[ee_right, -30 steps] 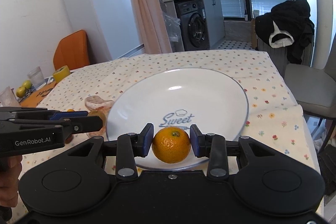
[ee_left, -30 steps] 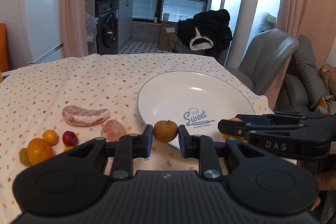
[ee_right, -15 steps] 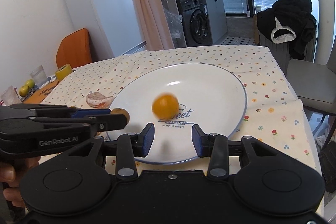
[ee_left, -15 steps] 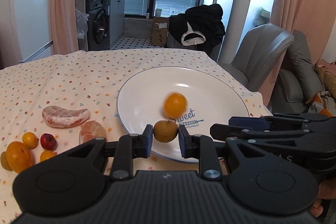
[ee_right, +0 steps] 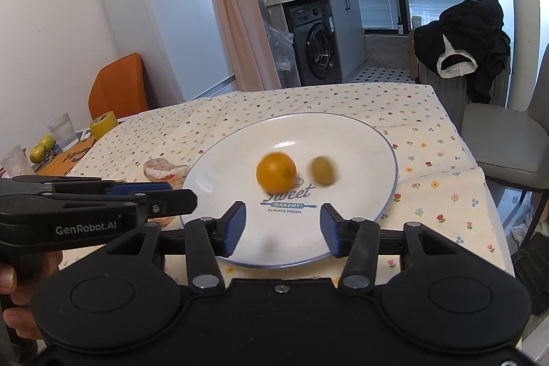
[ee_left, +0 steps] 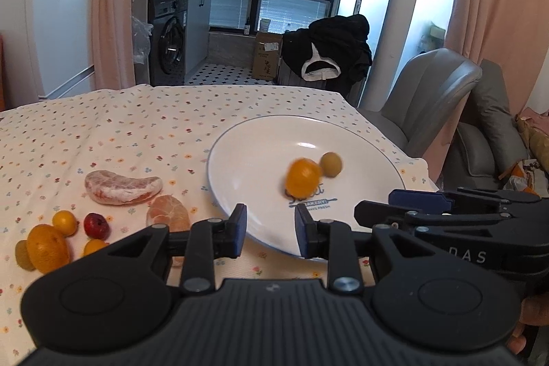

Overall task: Organize fruits
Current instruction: 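Open both tools to drop the fruits onto the white plate, then move both open tools back toward the remaining fruit cluster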

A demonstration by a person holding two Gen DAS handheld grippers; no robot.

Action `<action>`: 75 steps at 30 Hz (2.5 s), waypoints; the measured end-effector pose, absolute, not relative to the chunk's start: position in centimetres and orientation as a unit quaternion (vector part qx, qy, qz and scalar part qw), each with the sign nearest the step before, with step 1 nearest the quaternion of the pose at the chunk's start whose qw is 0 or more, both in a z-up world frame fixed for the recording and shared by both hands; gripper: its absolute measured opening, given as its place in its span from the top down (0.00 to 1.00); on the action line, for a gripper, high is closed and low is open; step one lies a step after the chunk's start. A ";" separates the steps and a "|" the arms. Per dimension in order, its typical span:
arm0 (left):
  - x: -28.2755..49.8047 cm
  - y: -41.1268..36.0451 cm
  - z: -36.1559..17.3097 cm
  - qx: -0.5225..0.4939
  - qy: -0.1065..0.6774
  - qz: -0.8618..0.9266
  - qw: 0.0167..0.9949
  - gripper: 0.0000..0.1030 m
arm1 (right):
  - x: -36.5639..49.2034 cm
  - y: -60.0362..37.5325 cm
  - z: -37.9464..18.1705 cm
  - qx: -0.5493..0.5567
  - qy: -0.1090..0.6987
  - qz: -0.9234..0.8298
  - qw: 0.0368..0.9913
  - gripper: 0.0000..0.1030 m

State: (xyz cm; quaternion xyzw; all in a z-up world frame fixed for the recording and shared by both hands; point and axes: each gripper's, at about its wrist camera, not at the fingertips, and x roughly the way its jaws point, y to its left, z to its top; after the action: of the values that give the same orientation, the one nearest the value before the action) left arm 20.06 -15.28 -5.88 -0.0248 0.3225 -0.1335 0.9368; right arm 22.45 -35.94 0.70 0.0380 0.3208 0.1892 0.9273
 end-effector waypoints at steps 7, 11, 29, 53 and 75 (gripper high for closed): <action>19.1 -13.3 -5.3 -0.037 0.322 -0.118 0.939 0.65 | 21.8 -34.9 1.2 0.033 0.308 0.191 0.932 0.30; 18.5 -11.8 -5.1 -0.044 0.321 -0.100 0.941 0.52 | 21.6 -34.5 1.5 0.041 0.306 0.185 0.933 0.14; 14.3 -7.2 -4.1 -0.042 0.272 -0.039 0.961 0.12 | 19.4 -30.8 2.4 0.019 0.288 0.217 0.933 0.00; 10.5 -0.7 -5.1 -0.050 0.298 -0.013 0.953 0.05 | 18.1 -24.9 1.9 0.007 0.324 0.257 0.910 0.00; 9.8 4.2 -5.9 -0.093 0.290 0.008 0.953 0.22 | 18.7 -18.9 0.6 -0.030 0.346 0.324 0.880 0.22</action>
State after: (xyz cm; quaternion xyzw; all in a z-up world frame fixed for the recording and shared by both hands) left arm 9.76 4.19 -5.90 -0.0927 0.2896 0.0078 0.9526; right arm 18.69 -18.89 0.64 -0.0295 0.3461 0.3244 0.8798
